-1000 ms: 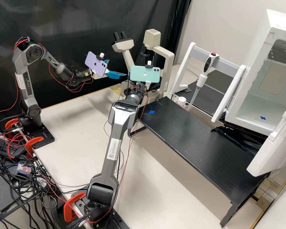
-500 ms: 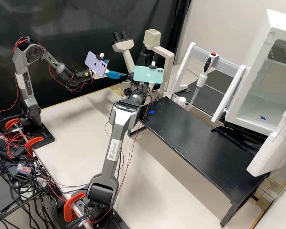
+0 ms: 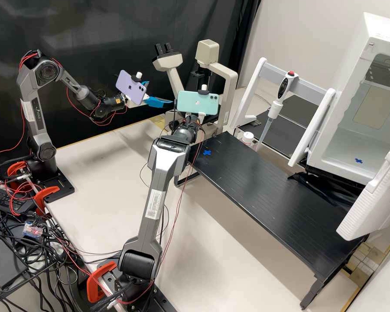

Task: Move the petri dish to the microscope

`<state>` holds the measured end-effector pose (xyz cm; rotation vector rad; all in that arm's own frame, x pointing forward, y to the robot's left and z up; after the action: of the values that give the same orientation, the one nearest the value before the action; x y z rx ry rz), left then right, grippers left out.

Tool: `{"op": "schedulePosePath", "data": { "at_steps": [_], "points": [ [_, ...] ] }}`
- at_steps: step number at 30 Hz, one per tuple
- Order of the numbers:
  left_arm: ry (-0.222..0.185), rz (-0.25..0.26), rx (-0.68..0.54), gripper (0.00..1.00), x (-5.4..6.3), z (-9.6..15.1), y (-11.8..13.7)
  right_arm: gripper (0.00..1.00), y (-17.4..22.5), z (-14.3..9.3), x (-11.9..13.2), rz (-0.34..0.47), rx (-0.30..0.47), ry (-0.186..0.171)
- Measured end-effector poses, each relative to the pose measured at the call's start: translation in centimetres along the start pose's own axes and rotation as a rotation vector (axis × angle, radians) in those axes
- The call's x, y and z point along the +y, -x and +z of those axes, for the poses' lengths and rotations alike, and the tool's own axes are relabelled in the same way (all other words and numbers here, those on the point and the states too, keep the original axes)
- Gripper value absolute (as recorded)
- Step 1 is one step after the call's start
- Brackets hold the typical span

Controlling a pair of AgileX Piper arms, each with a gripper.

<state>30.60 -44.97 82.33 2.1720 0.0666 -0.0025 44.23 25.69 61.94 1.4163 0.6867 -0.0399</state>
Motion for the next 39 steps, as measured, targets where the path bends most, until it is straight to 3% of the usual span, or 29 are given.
{"op": "schedulePosePath", "data": {
  "at_steps": [2, 3, 19, 27, 35, 39],
  "points": [
    [0.0, 0.0, 0.0, 1.0, 0.0, 0.0, 0.0, 0.0, 0.0, -0.2, 0.1, 0.0, 0.004, 0.005],
    [0.0, 0.0, 0.0, 1.0, 0.0, 0.0, 0.0, 1.0, 0.0, -0.2, 0.0, -0.001, 0.005, 0.005],
    [0.0, 0.0, 0.0, 1.0, 0.0, 0.0, 0.0, 1.0, 0.0, -0.2, 0.0, 0.009, -0.006, 0.058],
    [0.0, 0.0, 0.0, 1.0, 0.0, 0.0, 0.0, 1.0, 0.2, -0.1, -0.1, 0.012, -0.002, 0.06],
    [0.0, 0.0, 0.0, 1.0, 0.0, 0.0, 0.0, 1.0, 2.7, -0.7, 0.5, 0.007, 0.017, 0.067],
    [0.0, 0.0, 0.0, 1.0, 0.0, 0.0, 0.0, 1.0, 5.0, -1.1, 1.4, 0.028, 0.069, 0.083]
  ]
}}
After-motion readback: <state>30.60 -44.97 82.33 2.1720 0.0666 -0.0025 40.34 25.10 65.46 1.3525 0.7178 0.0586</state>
